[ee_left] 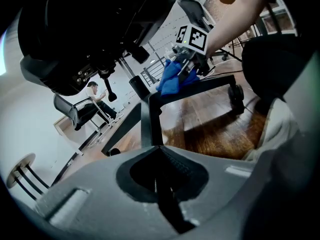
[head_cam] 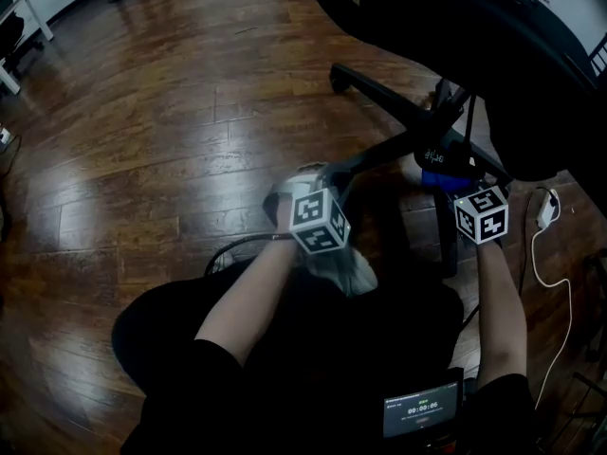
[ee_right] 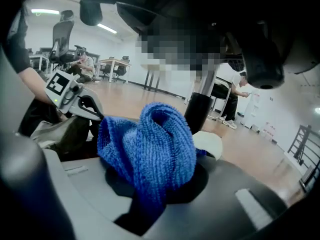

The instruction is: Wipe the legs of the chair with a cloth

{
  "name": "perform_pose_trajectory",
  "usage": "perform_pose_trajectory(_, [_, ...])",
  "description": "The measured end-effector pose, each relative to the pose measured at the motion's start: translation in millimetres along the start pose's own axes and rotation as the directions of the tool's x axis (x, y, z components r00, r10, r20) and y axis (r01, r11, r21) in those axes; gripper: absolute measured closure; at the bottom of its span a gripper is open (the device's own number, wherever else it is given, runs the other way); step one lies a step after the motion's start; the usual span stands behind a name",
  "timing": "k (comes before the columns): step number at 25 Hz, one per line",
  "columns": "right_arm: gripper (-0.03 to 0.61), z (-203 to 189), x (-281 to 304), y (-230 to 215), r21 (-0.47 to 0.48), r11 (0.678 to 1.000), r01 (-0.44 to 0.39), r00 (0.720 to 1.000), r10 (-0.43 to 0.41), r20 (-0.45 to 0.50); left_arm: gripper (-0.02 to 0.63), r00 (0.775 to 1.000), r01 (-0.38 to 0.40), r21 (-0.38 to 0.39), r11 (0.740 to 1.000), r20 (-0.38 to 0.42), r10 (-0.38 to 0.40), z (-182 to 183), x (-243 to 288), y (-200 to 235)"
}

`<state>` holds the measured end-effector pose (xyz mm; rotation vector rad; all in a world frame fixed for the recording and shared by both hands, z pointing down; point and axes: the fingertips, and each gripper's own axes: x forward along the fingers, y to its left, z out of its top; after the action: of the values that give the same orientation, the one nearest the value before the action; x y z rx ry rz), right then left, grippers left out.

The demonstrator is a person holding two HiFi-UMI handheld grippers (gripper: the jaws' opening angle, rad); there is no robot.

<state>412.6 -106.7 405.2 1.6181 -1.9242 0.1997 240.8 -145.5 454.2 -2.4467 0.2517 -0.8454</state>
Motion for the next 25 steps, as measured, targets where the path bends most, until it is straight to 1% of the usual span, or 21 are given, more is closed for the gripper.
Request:
perform_pose_trajectory(4, [0.502, 19, 25, -16, -0.029, 0.999, 0.033, 0.999, -0.034, -0.026, 0.614, 1.000, -0.003, 0.001, 1.000, 0.001, 0.003, 1, 0, 2])
perform_pose_trajectory(7, [0.502, 19, 26, -15, -0.021, 0.998, 0.057, 0.998, -0.057, -0.009, 0.614, 1.000, -0.004, 0.003, 1.000, -0.001, 0.004, 0, -1, 2])
perform_pose_trajectory(10, [0.502, 14, 18, -5, -0.062, 0.996, 0.069, 0.998, -0.069, -0.012, 0.614, 1.000, -0.003, 0.001, 1.000, 0.000, 0.003, 0, 0, 1])
perform_pose_trajectory(14, [0.502, -10, -7, 27, -0.137, 0.990, 0.010, 0.999, -0.017, -0.045, 0.614, 1.000, -0.004, -0.003, 1.000, 0.000, 0.004, -2, -1, 1])
perform_pose_trajectory(16, [0.502, -30, -27, 46, -0.149, 0.988, -0.037, 0.997, 0.028, -0.066, 0.614, 1.000, -0.005, -0.002, 1.000, 0.000, 0.005, -2, 0, 2])
perform_pose_trajectory(18, [0.502, -50, -48, 65, -0.129, 0.988, -0.090, 0.993, 0.080, -0.084, 0.614, 1.000, -0.007, 0.000, 1.000, -0.004, 0.007, -3, 0, 2])
perform_pose_trajectory(21, [0.503, -70, -74, 84, -0.070, 0.986, -0.152, 0.985, 0.146, -0.093, 0.614, 1.000, -0.010, -0.001, 1.000, -0.008, 0.010, -3, -1, 2])
perform_pose_trajectory(23, [0.502, -79, -86, 91, -0.037, 0.984, -0.173, 0.981, 0.169, -0.092, 0.614, 1.000, -0.012, -0.006, 1.000, -0.008, 0.012, -3, -1, 2])
perform_pose_trajectory(25, [0.502, -83, -93, 92, 0.005, 0.983, -0.181, 0.981, 0.181, -0.073, 0.614, 1.000, -0.013, -0.011, 1.000, -0.009, 0.013, -2, -1, 2])
